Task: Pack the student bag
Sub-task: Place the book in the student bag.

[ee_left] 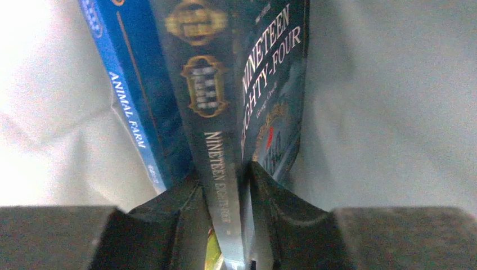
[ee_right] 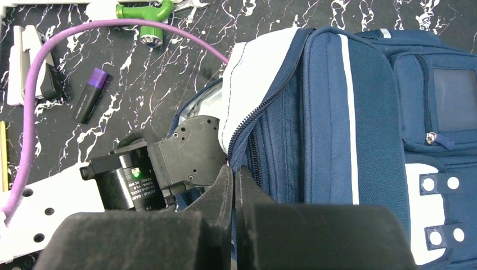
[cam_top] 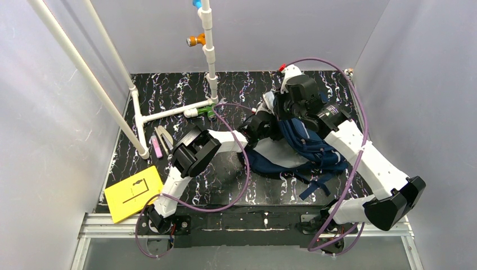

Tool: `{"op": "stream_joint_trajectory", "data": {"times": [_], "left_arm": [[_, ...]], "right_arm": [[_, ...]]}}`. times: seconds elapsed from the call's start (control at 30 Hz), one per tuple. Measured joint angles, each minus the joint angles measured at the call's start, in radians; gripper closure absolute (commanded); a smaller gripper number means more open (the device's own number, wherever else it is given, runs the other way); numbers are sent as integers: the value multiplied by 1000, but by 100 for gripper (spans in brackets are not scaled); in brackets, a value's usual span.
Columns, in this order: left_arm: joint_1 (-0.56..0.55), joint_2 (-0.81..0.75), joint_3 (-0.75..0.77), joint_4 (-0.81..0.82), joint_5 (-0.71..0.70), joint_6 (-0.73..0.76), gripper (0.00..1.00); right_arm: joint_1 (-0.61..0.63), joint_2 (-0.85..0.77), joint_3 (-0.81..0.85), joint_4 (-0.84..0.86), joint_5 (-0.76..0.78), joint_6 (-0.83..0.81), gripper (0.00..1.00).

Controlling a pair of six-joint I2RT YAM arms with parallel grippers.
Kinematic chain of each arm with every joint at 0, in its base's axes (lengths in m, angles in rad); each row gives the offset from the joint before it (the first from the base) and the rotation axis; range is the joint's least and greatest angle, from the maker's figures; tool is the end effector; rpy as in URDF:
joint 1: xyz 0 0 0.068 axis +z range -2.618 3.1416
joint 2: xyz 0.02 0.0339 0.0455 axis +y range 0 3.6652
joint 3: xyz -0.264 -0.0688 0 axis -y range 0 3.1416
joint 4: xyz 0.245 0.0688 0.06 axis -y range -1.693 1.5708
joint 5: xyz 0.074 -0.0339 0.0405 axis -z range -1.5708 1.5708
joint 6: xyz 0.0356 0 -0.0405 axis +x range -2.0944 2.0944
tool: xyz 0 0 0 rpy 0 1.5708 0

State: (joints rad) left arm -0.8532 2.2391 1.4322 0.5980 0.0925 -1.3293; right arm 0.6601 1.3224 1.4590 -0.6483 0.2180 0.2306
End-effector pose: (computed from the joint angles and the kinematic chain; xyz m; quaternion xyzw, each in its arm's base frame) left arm 0.3286 -0.3815 0.1626 -0.1547 0.7611 -0.5745 0.2583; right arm 0.2294 0.1684 0.4089 -0.1291 0.8499 0.1316 0.4936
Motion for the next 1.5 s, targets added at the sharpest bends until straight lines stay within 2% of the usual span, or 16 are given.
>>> {"op": "stream_joint_trajectory", "data": {"times": [0.13,0.2,0.27,0.37,0.6,0.73,0.8,0.87,0.97,1.07,1.1,1.23,1.33,1.43,1.5], "left_arm": [[0,-6,-2,3,-10,9,44],[0,-19,-4,0,-10,21,38],[2,-40,-6,-25,-4,39,19],[8,-76,-7,-87,13,67,2],[32,-121,28,-337,53,92,5],[40,-121,153,-633,48,144,2],[41,-121,199,-701,47,168,3],[42,-121,224,-744,49,188,7],[42,-117,246,-784,58,204,28],[43,-78,309,-807,85,217,39],[43,-49,352,-808,100,219,40],[42,43,486,-783,135,235,30],[40,44,488,-775,145,272,31],[39,42,489,-785,148,315,22],[39,12,436,-770,130,344,19]], "right_arm": [[-2,-13,0,-4,6,-2,99],[-5,-18,0,-4,7,-2,99],[-6,-21,0,-4,8,-1,99],[-6,-23,-3,-4,8,-1,99],[-6,-42,-37,6,6,0,99],[-6,-50,-49,23,11,1,99],[-10,-55,-49,30,18,1,99],[-12,-60,-49,30,19,1,99],[-12,-60,-49,30,18,2,99],[-12,-60,-49,31,18,2,99],[-13,-60,-49,33,19,2,99],[-23,-60,-49,39,32,2,99],[-23,-61,-49,40,33,2,99],[-23,-62,-49,40,32,2,99],[-23,-63,-50,37,24,3,99]]}}
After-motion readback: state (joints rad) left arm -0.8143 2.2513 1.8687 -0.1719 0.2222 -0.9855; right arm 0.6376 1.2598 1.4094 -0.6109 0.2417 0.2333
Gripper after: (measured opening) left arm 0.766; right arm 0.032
